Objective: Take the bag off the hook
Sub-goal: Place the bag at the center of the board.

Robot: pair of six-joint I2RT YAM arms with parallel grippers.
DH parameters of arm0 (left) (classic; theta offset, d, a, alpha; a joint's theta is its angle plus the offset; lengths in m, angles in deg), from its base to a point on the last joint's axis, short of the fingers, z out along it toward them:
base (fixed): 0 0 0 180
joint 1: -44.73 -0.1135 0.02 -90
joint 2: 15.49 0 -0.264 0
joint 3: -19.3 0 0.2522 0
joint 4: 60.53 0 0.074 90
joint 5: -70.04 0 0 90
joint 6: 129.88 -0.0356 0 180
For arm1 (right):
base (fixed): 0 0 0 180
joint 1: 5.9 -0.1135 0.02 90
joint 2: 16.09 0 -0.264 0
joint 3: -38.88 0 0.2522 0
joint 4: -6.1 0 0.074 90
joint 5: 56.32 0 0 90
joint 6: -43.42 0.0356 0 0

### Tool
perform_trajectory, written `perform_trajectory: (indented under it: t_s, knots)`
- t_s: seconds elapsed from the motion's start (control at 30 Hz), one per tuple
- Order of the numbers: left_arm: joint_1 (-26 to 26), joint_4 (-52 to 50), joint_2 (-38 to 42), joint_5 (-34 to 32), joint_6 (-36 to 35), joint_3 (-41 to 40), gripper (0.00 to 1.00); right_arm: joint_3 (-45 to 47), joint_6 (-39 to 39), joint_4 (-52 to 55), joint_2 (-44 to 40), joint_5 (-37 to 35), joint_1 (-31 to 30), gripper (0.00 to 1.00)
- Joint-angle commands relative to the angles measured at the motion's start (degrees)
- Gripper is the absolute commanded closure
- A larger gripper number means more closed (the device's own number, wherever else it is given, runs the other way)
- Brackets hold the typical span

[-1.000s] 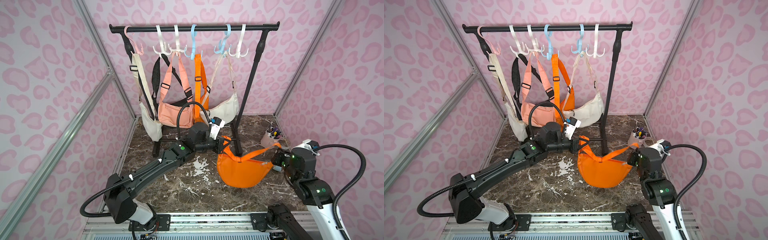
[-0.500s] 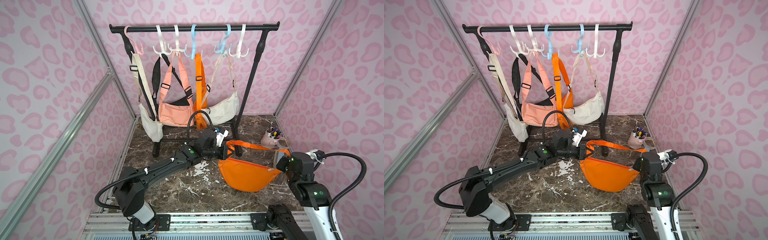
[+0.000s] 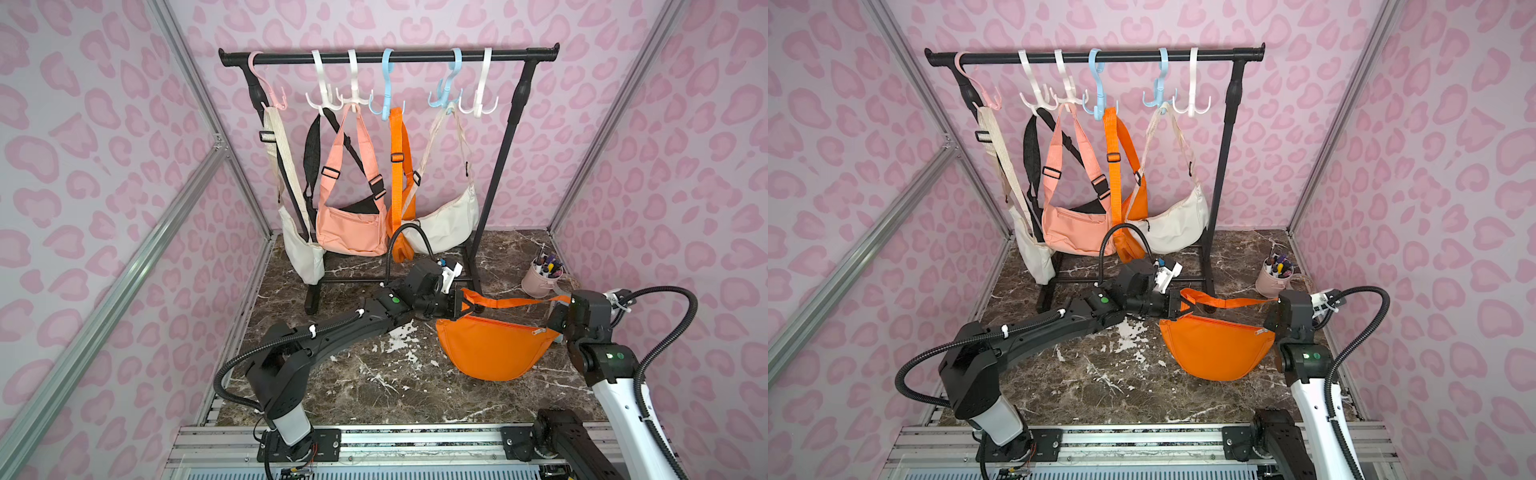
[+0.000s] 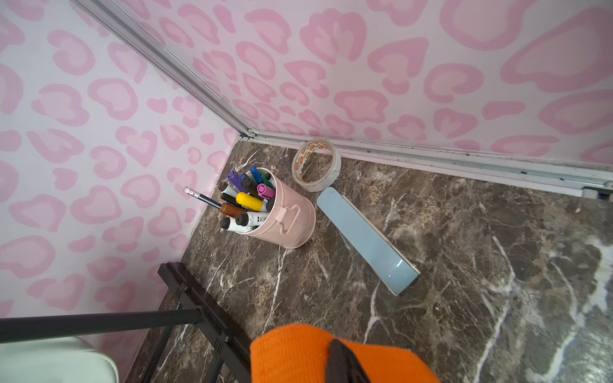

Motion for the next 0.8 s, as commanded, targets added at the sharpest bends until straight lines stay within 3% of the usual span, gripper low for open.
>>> perform_trajectory:
  t_s: [0.0,0.27,0.57,0.77]
  knots:
    - [0.0,-1.5,-1.5,2.3,1.1,2.7,0.97,0.2,-2.7,-4.1,1.7,0.5,0.5,1.00]
    - [-0.5,1.3,-5.2,6.1,5.6,2.6,0.97,0.7,-4.5,-5.0,6.3,1.4,1.7,1.00]
    - [-1.9,5.8,-8.0,9.2,10.4,1.4,0.97,2.0,-2.1,-8.6,11.4,7.3,3.1,1.00]
    - [-3.5,10.9,-9.7,11.2,14.9,-2.6,0.97,1.1,-1.3,-10.3,16.2,9.7,3.1,1.00]
